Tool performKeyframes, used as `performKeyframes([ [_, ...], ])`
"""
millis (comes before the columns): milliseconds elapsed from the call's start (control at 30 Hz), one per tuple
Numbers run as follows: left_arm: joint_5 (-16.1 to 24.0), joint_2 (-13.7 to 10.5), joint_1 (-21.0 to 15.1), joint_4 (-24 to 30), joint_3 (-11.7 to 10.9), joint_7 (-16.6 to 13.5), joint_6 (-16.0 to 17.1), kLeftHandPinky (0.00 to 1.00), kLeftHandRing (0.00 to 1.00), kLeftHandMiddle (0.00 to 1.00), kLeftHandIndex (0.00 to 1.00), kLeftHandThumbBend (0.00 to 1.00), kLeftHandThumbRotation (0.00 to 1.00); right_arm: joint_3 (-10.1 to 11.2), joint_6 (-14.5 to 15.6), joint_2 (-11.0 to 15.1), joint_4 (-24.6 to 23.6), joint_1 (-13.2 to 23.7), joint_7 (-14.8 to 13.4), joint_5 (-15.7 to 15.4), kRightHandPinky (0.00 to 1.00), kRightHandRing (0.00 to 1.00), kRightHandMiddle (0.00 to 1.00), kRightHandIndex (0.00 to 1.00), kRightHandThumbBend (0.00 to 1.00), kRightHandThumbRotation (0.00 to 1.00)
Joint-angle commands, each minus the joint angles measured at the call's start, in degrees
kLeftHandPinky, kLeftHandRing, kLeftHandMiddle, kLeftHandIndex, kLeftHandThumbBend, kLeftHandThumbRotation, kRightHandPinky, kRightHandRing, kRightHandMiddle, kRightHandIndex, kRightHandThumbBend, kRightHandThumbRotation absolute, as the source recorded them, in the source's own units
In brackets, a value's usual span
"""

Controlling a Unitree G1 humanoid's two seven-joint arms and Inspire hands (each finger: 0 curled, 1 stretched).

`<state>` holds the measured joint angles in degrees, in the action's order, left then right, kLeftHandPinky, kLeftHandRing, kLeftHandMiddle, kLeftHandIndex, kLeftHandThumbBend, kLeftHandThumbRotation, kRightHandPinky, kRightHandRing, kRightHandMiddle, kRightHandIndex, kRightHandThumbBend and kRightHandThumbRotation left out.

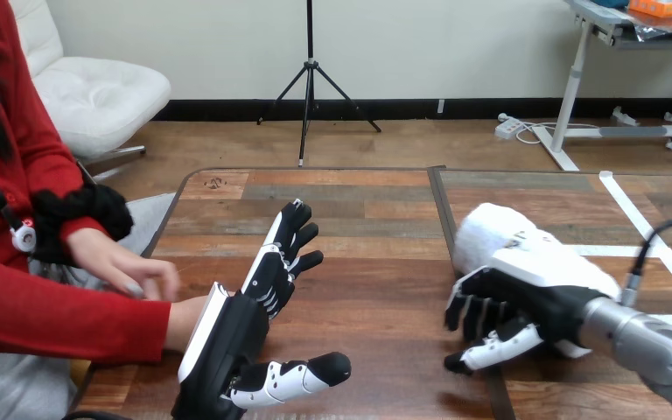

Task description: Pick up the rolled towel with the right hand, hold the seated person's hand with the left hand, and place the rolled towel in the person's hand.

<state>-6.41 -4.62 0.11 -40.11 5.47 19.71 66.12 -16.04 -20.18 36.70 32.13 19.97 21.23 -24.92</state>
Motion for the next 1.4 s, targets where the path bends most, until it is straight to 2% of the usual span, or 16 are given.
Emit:
performKeyframes([
  [0, -1.07, -0.11, -2.14, 2.92, -0.50, 0.10, 0.16, 0.88, 0.96, 0.99, 0.99, 1.00, 0.56, 4.18, 0.78, 2.74, -5.97, 0.24, -0.90, 1.71, 0.43, 0.50, 0.56, 0.59, 0.80, 0.35],
  [100, -1.94, -0.26, -2.19, 2.94, -0.13, 0.86, -0.08, 0.88, 0.96, 0.99, 0.99, 1.00, 0.55, 5.59, 2.22, 2.88, -8.68, -0.63, -0.26, 2.63, 0.43, 0.50, 0.56, 0.59, 0.80, 0.34],
  [200, -0.63, -0.55, -2.37, 2.71, -0.48, 0.43, 0.50, 0.88, 0.96, 1.00, 0.99, 1.00, 0.55, 6.88, 4.38, 3.37, -12.69, -1.74, 1.19, 3.71, 0.43, 0.50, 0.56, 0.59, 0.80, 0.34],
  [333, -1.46, -0.32, -2.40, 2.76, -0.34, 0.77, -0.12, 0.88, 0.96, 0.99, 0.99, 1.00, 0.55, 9.31, 7.98, 3.34, -18.67, -3.55, 2.88, 6.45, 0.42, 0.49, 0.55, 0.57, 0.80, 0.31],
  [500, -0.72, -0.30, -2.71, 2.49, -0.66, 0.44, 0.25, 0.88, 0.96, 0.99, 0.99, 1.00, 0.55, 11.99, 11.31, 2.99, -24.46, -5.67, 4.06, 9.20, 0.42, 0.49, 0.54, 0.57, 0.82, 0.32],
  [600, -1.36, -0.28, -2.82, 2.55, -0.40, 0.98, -0.09, 0.88, 0.96, 1.00, 0.99, 1.00, 0.55, 13.27, 11.66, 3.32, -27.36, -6.65, 4.74, 10.60, 0.41, 0.48, 0.53, 0.56, 0.83, 0.34],
  [733, -1.36, -0.20, -3.13, 2.30, -0.37, 1.11, -0.08, 0.88, 0.96, 0.99, 0.99, 1.00, 0.55, 15.18, 13.99, 3.56, -32.38, -8.23, 5.43, 12.23, 0.40, 0.47, 0.52, 0.56, 0.85, 0.35],
  [833, -1.46, -0.17, -3.44, 2.10, -0.23, 1.35, -0.02, 0.88, 0.96, 1.00, 0.99, 1.00, 0.55, 16.39, 14.63, 3.81, -35.12, -9.24, 5.86, 13.37, 0.39, 0.46, 0.52, 0.56, 0.85, 0.35],
  [1000, -1.33, 0.03, -3.78, 1.93, -0.20, 1.33, -0.24, 0.88, 0.97, 1.00, 0.99, 1.00, 0.56, 18.14, 16.02, 4.11, -38.95, -10.68, 6.59, 15.15, 0.37, 0.44, 0.50, 0.56, 0.85, 0.35],
  [1133, -1.42, 0.16, -4.07, 1.75, -0.06, 1.55, -0.63, 0.88, 0.97, 1.00, 0.99, 1.00, 0.55, 20.27, 16.84, 3.91, -42.60, -12.54, 7.37, 18.20, 0.35, 0.43, 0.50, 0.56, 0.85, 0.33],
  [1267, -1.75, 0.38, -4.32, 1.43, 0.03, 1.84, -0.86, 0.89, 0.97, 1.00, 0.99, 1.00, 0.55, 21.23, 18.01, 4.14, -45.06, -13.60, 7.66, 18.72, 0.35, 0.42, 0.49, 0.55, 0.85, 0.32],
  [1367, -1.17, 0.44, -4.58, 1.30, -0.08, 1.65, -0.92, 0.89, 0.97, 1.00, 0.99, 1.00, 0.55, 22.41, 17.60, 3.86, -46.82, -14.65, 7.65, 19.90, 0.33, 0.40, 0.48, 0.55, 0.84, 0.30],
])
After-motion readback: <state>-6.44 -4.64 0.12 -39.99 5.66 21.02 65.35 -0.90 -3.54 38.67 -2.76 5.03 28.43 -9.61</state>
